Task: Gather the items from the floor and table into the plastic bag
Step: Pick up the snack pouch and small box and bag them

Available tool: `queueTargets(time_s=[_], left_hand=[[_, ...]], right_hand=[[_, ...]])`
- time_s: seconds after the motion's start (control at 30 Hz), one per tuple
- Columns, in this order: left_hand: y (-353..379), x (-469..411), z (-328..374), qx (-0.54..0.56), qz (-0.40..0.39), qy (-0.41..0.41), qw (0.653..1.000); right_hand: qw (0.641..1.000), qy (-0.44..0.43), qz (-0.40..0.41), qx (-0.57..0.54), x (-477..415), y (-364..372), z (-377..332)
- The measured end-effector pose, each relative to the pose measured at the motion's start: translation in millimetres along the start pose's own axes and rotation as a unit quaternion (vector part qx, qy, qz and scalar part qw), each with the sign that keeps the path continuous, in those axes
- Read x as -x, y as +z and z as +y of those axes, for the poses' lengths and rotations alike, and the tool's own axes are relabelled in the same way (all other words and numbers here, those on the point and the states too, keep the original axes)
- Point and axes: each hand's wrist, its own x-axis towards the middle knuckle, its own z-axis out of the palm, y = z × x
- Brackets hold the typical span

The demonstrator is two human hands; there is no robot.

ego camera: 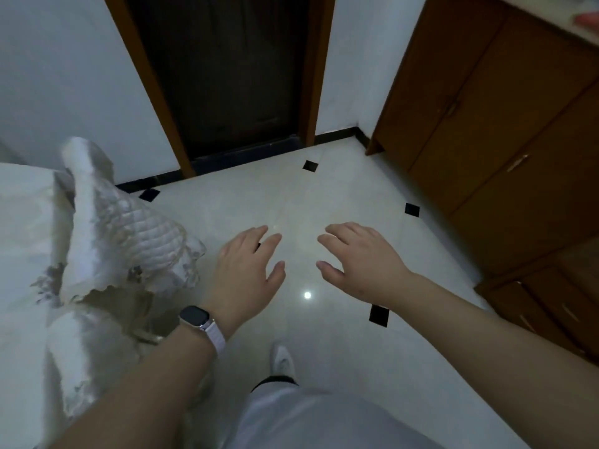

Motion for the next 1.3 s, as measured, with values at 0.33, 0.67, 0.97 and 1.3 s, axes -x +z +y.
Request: queueTargets(time_s=[0.33, 0.67, 0.97, 1.3], left_hand=[[-19, -122, -125, -0.023, 0.046, -0.039, 0.998], [-5, -194, -255, -0.051, 0.05, -0.164, 0.984], [-38, -309, -355, -0.108, 0.009, -0.245, 0.964], [-67, -394, -437, -0.138, 0.047, -0.287, 0.947]], right_hand=[[0.998, -0.048, -0.014, 0.033, -169, -28, 4], [0.99, -0.138, -0.031, 0.003, -362, 17, 0], [0.973, -0.214, -0.071, -0.046, -587, 29, -15], [0.957, -0.277, -0.058, -0.068, -732, 4, -30]])
